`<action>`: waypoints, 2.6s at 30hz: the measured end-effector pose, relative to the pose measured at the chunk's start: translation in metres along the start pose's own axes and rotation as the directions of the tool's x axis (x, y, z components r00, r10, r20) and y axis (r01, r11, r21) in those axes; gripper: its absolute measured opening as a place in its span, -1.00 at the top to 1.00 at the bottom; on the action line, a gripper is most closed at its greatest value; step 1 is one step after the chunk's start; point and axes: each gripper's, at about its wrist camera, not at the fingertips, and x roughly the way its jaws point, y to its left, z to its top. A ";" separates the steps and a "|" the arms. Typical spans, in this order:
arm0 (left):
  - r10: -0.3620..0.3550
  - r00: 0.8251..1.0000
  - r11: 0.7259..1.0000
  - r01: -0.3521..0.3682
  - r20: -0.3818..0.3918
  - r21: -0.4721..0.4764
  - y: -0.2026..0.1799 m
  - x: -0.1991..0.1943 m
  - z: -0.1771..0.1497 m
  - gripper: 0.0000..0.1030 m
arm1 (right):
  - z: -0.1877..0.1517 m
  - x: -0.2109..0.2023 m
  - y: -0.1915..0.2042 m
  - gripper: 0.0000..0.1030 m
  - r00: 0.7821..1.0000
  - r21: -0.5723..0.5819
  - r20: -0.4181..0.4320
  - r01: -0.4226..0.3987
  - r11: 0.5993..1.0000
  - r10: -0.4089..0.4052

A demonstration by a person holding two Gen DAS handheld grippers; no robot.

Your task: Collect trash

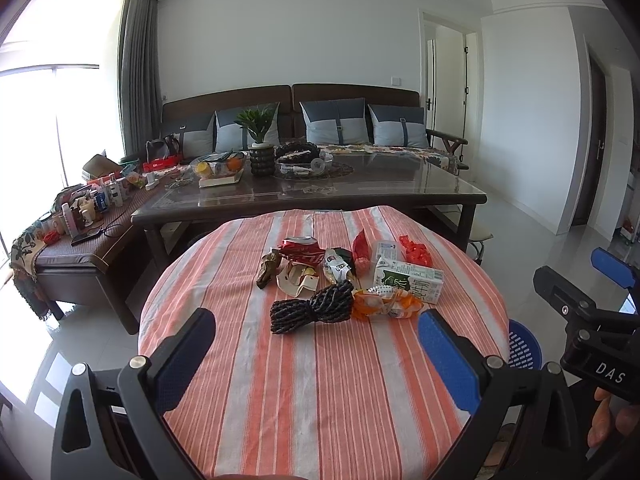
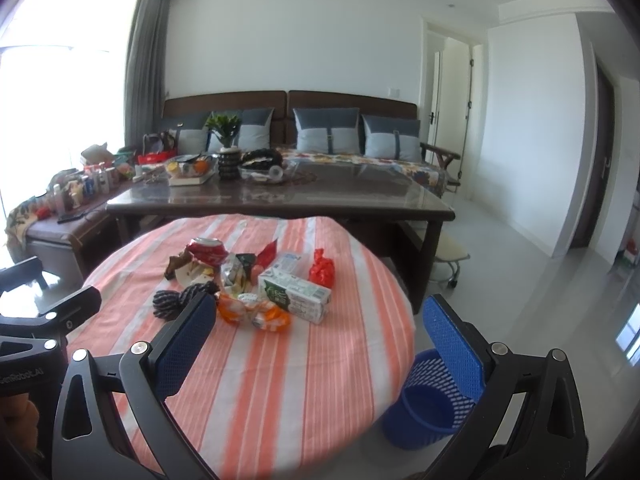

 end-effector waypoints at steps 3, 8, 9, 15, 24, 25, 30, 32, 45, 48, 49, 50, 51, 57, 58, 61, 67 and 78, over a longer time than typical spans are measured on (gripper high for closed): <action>-0.001 1.000 1.000 0.001 0.000 0.003 -0.003 0.000 -0.001 -1.00 | 0.000 0.000 0.000 -0.99 1.000 0.001 0.000 0.001 1.000 -0.001; -0.010 1.000 1.000 0.010 -0.006 0.005 0.000 0.001 -0.002 -1.00 | 0.000 0.000 0.000 -0.99 1.000 0.001 -0.004 -0.003 1.000 0.003; -0.010 1.000 1.000 0.010 -0.006 0.006 0.000 0.001 -0.002 -1.00 | 0.000 0.000 0.000 -0.99 1.000 0.001 -0.005 -0.004 1.000 0.004; -0.010 1.000 1.000 0.010 -0.005 0.003 0.001 0.000 -0.002 -1.00 | -0.002 0.000 0.000 -0.99 1.000 0.000 0.000 -0.005 1.000 0.005; -0.009 1.000 1.000 0.009 -0.005 0.003 0.001 0.000 -0.001 -1.00 | -0.002 0.000 0.000 -0.99 1.000 -0.001 -0.001 -0.006 1.000 0.006; -0.009 1.000 1.000 0.009 -0.005 0.003 0.001 0.000 -0.001 -1.00 | -0.002 0.000 0.000 -0.99 1.000 -0.001 0.000 -0.006 1.000 0.006; -0.009 1.000 1.000 0.009 -0.005 0.003 0.001 0.000 -0.001 -1.00 | -0.001 0.000 0.001 -0.99 1.000 -0.001 0.000 -0.005 1.000 0.005; -0.010 1.000 1.000 0.010 -0.005 0.004 0.001 0.000 -0.001 -1.00 | -0.001 0.000 0.001 -0.99 1.000 -0.002 -0.001 -0.005 1.000 0.005; -0.010 1.000 1.000 0.010 -0.005 0.004 0.001 0.000 -0.001 -1.00 | -0.002 -0.001 0.001 -0.99 1.000 -0.002 0.000 -0.004 1.000 0.004; -0.010 1.000 1.000 0.010 -0.005 0.004 0.001 0.000 -0.001 -1.00 | -0.001 -0.001 0.001 -0.99 1.000 -0.002 -0.001 -0.004 1.000 0.004; -0.009 1.000 1.000 0.009 -0.005 0.004 0.001 0.000 -0.001 -1.00 | -0.001 -0.001 0.001 -0.99 1.000 -0.002 -0.001 -0.004 1.000 0.004; -0.010 1.000 1.000 0.010 -0.005 0.004 0.001 0.000 -0.001 -1.00 | -0.001 -0.001 0.001 -0.99 1.000 -0.002 -0.001 -0.004 1.000 0.004; -0.010 1.000 1.000 0.010 -0.006 0.004 0.000 0.000 -0.001 -1.00 | -0.001 -0.001 0.001 -0.99 1.000 -0.002 -0.001 -0.004 1.000 0.004; -0.010 1.000 1.000 0.010 -0.006 0.003 0.000 0.000 -0.001 -1.00 | -0.001 -0.001 0.002 -0.99 1.000 -0.003 -0.001 -0.003 1.000 0.003; -0.010 1.000 1.000 0.010 -0.005 0.004 0.000 0.000 -0.001 -1.00 | -0.001 -0.001 0.002 -0.99 1.000 -0.003 -0.001 -0.003 1.000 0.003; -0.010 1.000 1.000 0.010 -0.005 0.004 0.001 0.000 -0.001 -1.00 | -0.001 -0.001 0.002 -0.99 1.000 -0.002 0.000 -0.004 1.000 0.004; -0.009 1.000 1.000 0.009 -0.006 0.004 0.000 0.000 -0.001 -1.00 | -0.002 -0.001 0.003 -0.99 1.000 -0.004 -0.004 -0.005 1.000 0.005; -0.009 1.000 1.000 0.009 -0.006 0.004 0.000 0.000 -0.002 -1.00 | -0.006 -0.001 0.004 -0.99 1.000 -0.006 -0.008 -0.008 1.000 0.008</action>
